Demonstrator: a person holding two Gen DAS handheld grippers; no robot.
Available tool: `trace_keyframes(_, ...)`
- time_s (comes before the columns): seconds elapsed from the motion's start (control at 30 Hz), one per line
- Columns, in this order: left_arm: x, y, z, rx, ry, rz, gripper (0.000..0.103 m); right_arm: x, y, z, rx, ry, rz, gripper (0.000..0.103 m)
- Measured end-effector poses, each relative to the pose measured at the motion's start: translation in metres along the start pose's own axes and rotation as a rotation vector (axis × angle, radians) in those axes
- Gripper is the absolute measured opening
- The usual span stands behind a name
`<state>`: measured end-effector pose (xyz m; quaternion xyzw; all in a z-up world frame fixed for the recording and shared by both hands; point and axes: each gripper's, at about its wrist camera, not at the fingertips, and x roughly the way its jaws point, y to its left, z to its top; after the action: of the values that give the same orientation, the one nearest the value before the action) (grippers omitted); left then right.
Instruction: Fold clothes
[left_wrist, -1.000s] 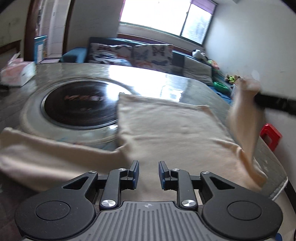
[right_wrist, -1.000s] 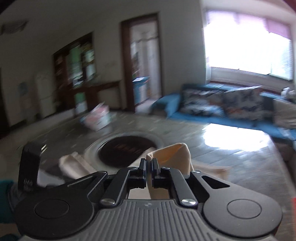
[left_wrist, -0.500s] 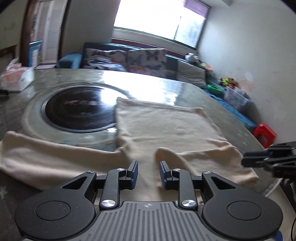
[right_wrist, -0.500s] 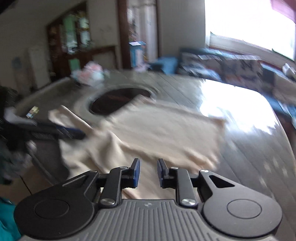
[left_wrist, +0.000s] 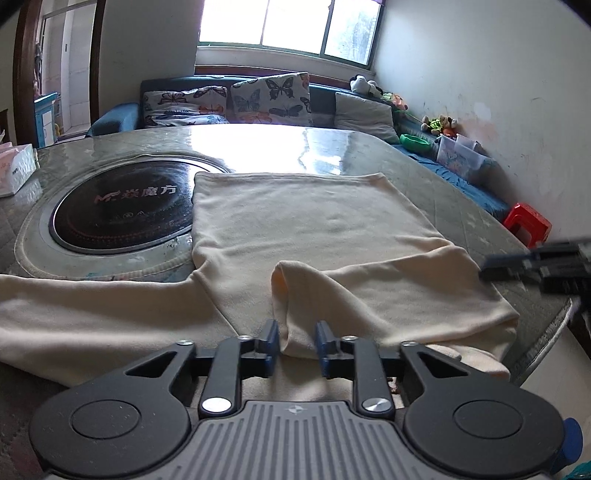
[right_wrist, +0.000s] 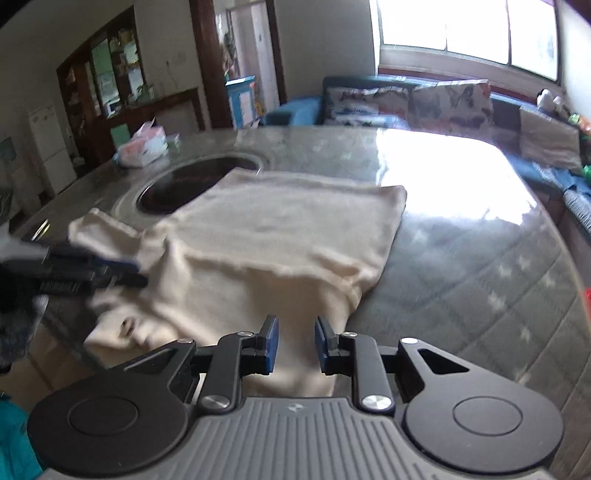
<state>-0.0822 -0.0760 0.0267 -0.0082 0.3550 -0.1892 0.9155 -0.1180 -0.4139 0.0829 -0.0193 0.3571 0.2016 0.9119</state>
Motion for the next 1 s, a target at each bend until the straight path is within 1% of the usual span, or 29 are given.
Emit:
trace_keyframes(0.03,0.0,-0.001,-0.001,0.005,-0.005,0.001,0.015,0.005,-0.002,0.004,0.002,-0.006,-0.01,0.021)
trace_keyframes(0.1,-0.003,-0.001,-0.001,0.01,-0.014,0.008,0.006,0.016,-0.007,0.013,0.006,-0.019,-0.029,0.021)
trace_keyframes(0.27,-0.016,0.004,-0.001,-0.01,-0.03,0.032,0.005,0.03,-0.014,0.014,0.0,-0.005,-0.043,0.021)
trace_keyframes(0.3,-0.018,0.005,-0.002,-0.01,-0.028,0.039,0.001,0.032,-0.015,0.013,0.0,0.003,-0.044,0.021)
trace_keyframes(0.33,-0.021,0.006,-0.003,-0.011,-0.025,0.046,0.0,0.034,-0.016,0.011,0.001,0.009,-0.045,0.021)
trace_keyframes(0.4,-0.022,0.009,-0.004,-0.018,-0.007,0.045,0.0,0.035,-0.018,0.009,0.006,0.016,-0.047,0.025)
trace_keyframes(0.47,-0.023,0.012,-0.004,-0.026,0.009,0.044,0.001,0.033,-0.019,0.009,0.01,0.008,-0.049,0.025)
trace_keyframes(0.57,-0.025,0.012,0.005,-0.018,-0.009,0.038,0.002,0.027,-0.02,0.012,0.01,-0.022,-0.057,0.025)
trace_keyframes(0.63,-0.024,0.007,0.013,-0.013,-0.028,0.011,0.003,0.024,-0.02,0.016,0.009,-0.041,-0.067,0.025)
trace_keyframes(0.73,-0.014,-0.005,0.023,0.0,-0.047,-0.027,0.003,0.027,-0.018,0.019,-0.004,-0.046,-0.057,0.022)
trace_keyframes(0.8,-0.004,-0.012,0.024,0.017,-0.044,-0.048,0.003,0.036,-0.016,0.017,-0.023,-0.027,-0.054,0.016)
trace_keyframes(0.9,0.012,-0.015,0.019,0.033,-0.001,-0.024,0.003,0.041,-0.018,0.011,-0.025,-0.02,-0.056,0.016)
trace_keyframes(0.97,0.015,-0.011,0.011,0.034,0.024,-0.009,0.003,0.042,-0.019,0.009,-0.025,-0.021,-0.063,0.016)
trace_keyframes(1.0,0.012,-0.009,0.008,0.036,0.017,-0.015,0.004,0.039,-0.018,0.009,-0.025,-0.024,-0.072,0.016)
